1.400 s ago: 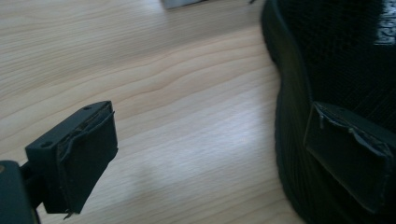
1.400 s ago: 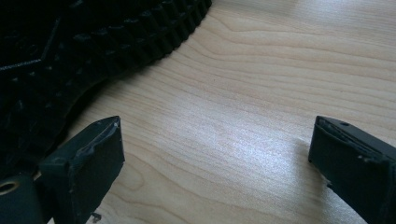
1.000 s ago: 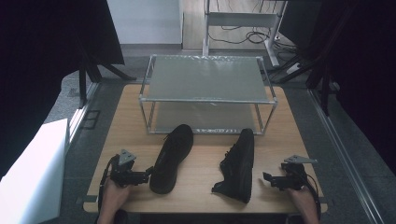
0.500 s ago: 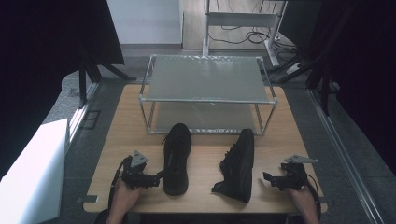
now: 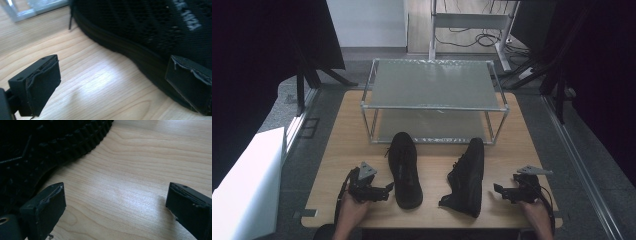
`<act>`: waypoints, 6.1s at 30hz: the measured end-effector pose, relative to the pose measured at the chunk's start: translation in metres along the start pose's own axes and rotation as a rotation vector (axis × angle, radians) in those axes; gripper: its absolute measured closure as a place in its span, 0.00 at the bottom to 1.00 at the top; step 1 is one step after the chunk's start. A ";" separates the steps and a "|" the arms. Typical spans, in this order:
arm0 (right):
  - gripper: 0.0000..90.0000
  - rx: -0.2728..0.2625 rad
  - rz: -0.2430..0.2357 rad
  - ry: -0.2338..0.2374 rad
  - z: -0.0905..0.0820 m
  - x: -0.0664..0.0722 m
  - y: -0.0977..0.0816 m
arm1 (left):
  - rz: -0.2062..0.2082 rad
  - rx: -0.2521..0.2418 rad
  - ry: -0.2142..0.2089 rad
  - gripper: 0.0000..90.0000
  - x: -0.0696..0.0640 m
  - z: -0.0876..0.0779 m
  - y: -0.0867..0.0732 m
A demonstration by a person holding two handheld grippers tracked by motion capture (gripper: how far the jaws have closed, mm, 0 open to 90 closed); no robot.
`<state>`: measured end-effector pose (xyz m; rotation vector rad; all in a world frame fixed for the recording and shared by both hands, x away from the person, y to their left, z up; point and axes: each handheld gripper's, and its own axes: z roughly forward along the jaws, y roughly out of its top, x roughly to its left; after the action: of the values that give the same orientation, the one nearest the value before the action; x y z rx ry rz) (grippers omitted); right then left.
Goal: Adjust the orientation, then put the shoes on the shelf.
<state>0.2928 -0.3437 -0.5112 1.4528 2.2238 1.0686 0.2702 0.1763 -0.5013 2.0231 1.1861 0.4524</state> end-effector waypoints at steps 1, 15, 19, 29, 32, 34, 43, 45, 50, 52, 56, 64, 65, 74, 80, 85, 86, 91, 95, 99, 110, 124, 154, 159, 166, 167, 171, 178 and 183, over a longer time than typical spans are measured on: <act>0.03 0.000 0.000 0.000 0.000 0.000 0.000 | 0.000 0.000 0.000 0.00 0.000 0.000 0.000; 0.00 -0.060 0.018 0.017 -0.011 0.015 0.018 | -0.087 0.010 0.045 0.00 0.022 -0.009 -0.009; 0.00 -0.067 0.004 0.014 -0.014 0.018 0.026 | -0.076 0.018 0.055 0.00 0.022 -0.009 -0.010; 0.00 -0.090 -0.031 0.040 -0.023 0.031 0.052 | -0.057 0.052 0.064 0.00 0.022 -0.006 -0.011; 0.00 -0.090 -0.042 0.051 -0.021 0.037 0.060 | -0.054 0.062 0.064 0.00 0.022 -0.005 -0.012; 0.00 -0.090 -0.047 0.054 -0.020 0.039 0.062 | -0.052 0.064 0.065 0.00 0.022 -0.004 -0.012; 0.00 -0.083 -0.077 0.045 -0.005 0.054 0.075 | -0.040 0.095 0.067 0.00 0.022 -0.002 -0.013; 0.00 -0.070 -0.087 0.031 -0.002 0.055 0.074 | -0.039 0.096 0.068 0.00 0.022 -0.002 -0.013; 0.00 -0.064 -0.077 0.030 -0.004 0.053 0.073 | -0.039 0.100 0.065 0.00 0.022 -0.002 -0.013; 0.00 -0.062 -0.056 0.027 -0.006 0.050 0.070 | -0.037 0.106 0.067 0.00 0.021 -0.002 -0.013; 0.00 -0.073 -0.025 0.029 -0.009 0.046 0.066 | -0.037 0.112 0.069 0.00 0.022 -0.002 -0.014; 0.00 -0.091 0.059 0.032 -0.022 0.030 0.053 | -0.041 0.113 0.067 0.00 0.021 0.000 -0.014; 0.00 -0.092 0.063 0.030 -0.024 0.028 0.052 | -0.041 0.114 0.067 0.00 0.021 0.000 -0.014; 0.02 -0.100 0.129 0.011 -0.037 0.010 0.035 | -0.042 0.122 0.065 0.00 0.021 0.001 -0.014; 0.04 -0.105 0.159 0.000 -0.042 0.001 0.024 | -0.037 0.126 0.064 0.00 0.020 0.001 -0.013; 0.09 -0.080 0.173 -0.024 -0.044 -0.011 0.013 | -0.035 0.133 0.061 0.00 0.020 0.003 -0.014; 0.09 -0.074 0.176 -0.025 -0.044 -0.013 0.011 | -0.037 0.135 0.059 0.00 0.019 0.003 -0.014; 0.10 -0.063 0.216 -0.040 -0.045 -0.024 0.005 | -0.041 0.139 0.055 0.00 0.019 0.003 -0.013; 0.10 -0.076 0.226 -0.054 -0.045 -0.030 0.001 | -0.044 0.144 0.055 0.00 0.019 0.003 -0.013; 0.10 -0.088 0.227 -0.056 -0.046 -0.032 0.000 | -0.045 0.131 0.054 0.01 0.018 0.002 -0.012; 0.09 -0.124 0.203 -0.050 -0.055 -0.028 0.001 | -0.073 0.077 0.058 0.02 0.017 -0.006 -0.008; 0.08 -0.140 0.166 -0.015 -0.061 -0.016 0.004 | -0.078 0.052 0.066 0.04 0.010 -0.015 -0.001; 0.04 -0.057 0.093 0.035 -0.037 0.021 0.017 | -0.089 0.028 0.021 0.00 -0.033 0.012 0.056; 0.03 0.006 0.095 -0.013 -0.019 0.023 0.016 | -0.123 0.015 -0.001 0.00 -0.033 0.020 0.056; 0.08 0.035 0.126 -0.067 -0.009 0.023 0.014 | -0.119 0.086 0.005 0.00 -0.037 0.034 0.058; 0.12 0.032 0.125 -0.082 -0.010 0.024 0.015 | -0.127 0.112 0.015 0.00 -0.036 0.040 0.056; 0.27 0.013 0.075 -0.142 -0.012 0.030 0.017 | -0.139 0.126 0.008 0.02 -0.036 0.050 0.054; 0.56 -0.030 -0.001 -0.220 -0.017 0.032 0.015 | -0.080 0.110 0.078 0.44 -0.035 0.042 0.056; 0.78 -0.053 0.010 -0.255 -0.022 0.026 0.012 | -0.061 0.101 0.096 0.69 -0.024 0.035 0.052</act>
<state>0.2760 -0.3276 -0.4832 1.4871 1.9985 0.8832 0.3104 0.1257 -0.4849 2.0640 1.3502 0.4721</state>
